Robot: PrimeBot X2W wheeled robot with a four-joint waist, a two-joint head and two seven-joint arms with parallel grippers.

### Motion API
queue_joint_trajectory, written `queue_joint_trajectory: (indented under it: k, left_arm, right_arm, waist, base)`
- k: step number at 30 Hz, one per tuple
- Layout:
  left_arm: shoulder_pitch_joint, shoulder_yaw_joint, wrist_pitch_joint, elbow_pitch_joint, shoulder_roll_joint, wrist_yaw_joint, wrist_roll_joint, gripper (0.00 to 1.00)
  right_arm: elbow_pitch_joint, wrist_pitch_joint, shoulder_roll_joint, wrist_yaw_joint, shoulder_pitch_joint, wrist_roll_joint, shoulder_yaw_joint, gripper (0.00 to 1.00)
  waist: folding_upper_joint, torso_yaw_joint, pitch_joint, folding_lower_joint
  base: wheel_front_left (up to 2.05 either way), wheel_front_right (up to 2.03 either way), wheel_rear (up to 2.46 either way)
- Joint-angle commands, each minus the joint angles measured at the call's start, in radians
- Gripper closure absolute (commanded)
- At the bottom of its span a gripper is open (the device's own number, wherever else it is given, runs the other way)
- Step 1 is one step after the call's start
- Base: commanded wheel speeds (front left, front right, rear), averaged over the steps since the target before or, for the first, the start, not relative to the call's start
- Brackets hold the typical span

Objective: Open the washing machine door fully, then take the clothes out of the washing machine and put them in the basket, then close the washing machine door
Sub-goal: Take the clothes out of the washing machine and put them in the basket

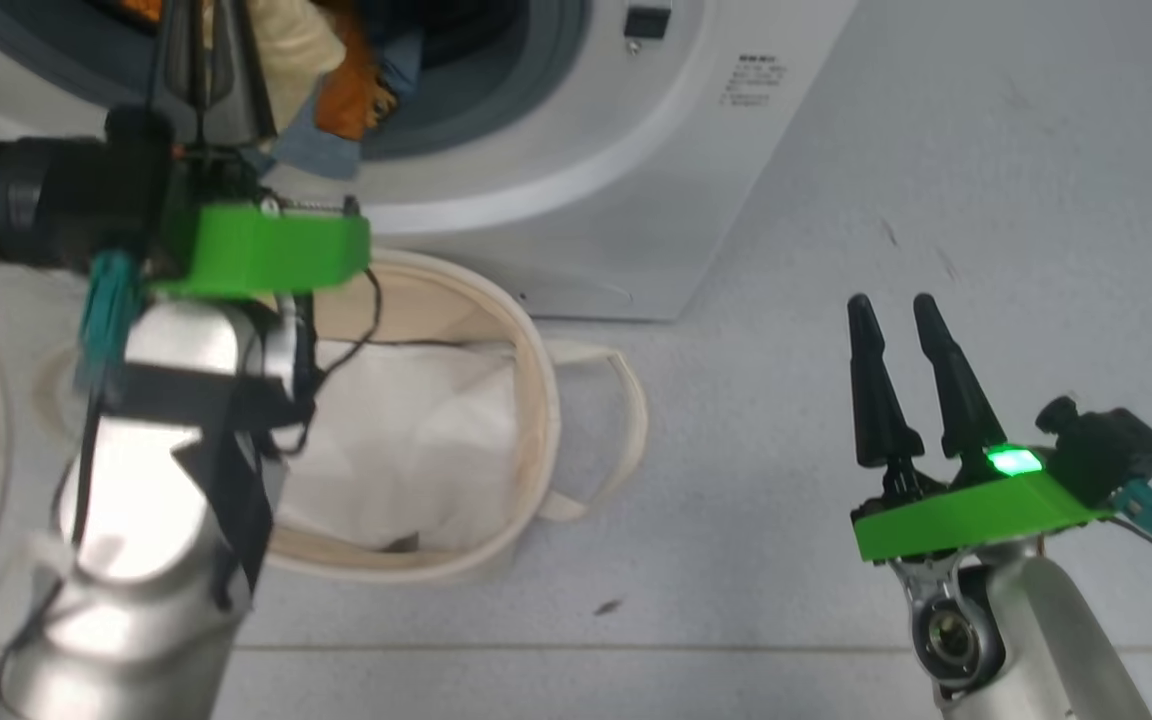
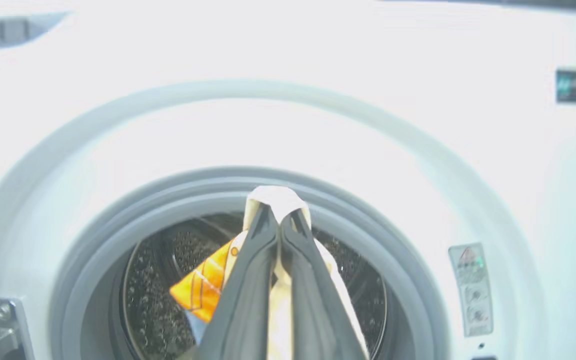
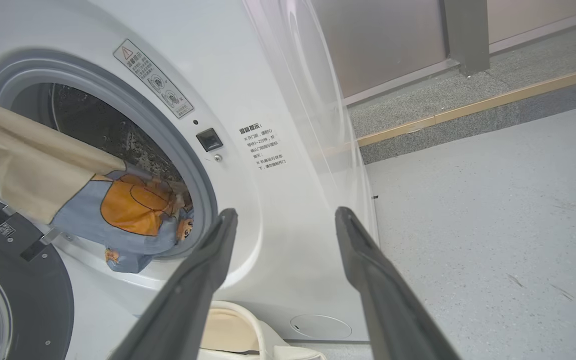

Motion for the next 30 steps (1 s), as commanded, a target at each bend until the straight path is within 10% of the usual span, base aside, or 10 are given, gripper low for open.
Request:
queue_joint_trajectory:
  k: [1, 30]
  left_arm:
    - [0.006, 0.032, -0.005, -0.104, 0.009, -0.003, 0.005, 1.00]
    - [0.127, -0.015, -0.005, -0.573, -0.035, -0.017, 0.107, 1.00]
  right_arm:
    - [-0.024, -0.012, -0.001, 0.000, 0.019, -0.012, 0.013, 0.00]
    - [0.007, -0.012, -0.001, 0.000, 0.085, -0.030, 0.009, 0.00]
  waist:
    - [0.0000, 0.033, -0.048, 0.0000]
    - [0.0000, 0.100, -0.167, 0.0000]
  base:
    - [0.00, 0.00, 0.00]
    - [0.00, 0.00, 0.00]
